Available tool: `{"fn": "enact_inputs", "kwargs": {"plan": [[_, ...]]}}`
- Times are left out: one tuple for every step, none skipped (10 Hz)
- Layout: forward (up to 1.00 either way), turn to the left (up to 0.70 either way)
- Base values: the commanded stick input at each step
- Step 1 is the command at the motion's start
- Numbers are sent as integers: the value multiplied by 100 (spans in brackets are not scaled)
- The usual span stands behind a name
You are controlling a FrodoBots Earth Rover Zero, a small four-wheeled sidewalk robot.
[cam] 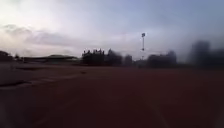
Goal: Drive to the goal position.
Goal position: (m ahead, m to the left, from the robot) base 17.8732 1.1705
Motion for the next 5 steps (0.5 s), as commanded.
{"fn": "enact_inputs", "kwargs": {"plan": [[70, 0], [70, 0], [70, 0], [70, 0], [70, 0]]}}
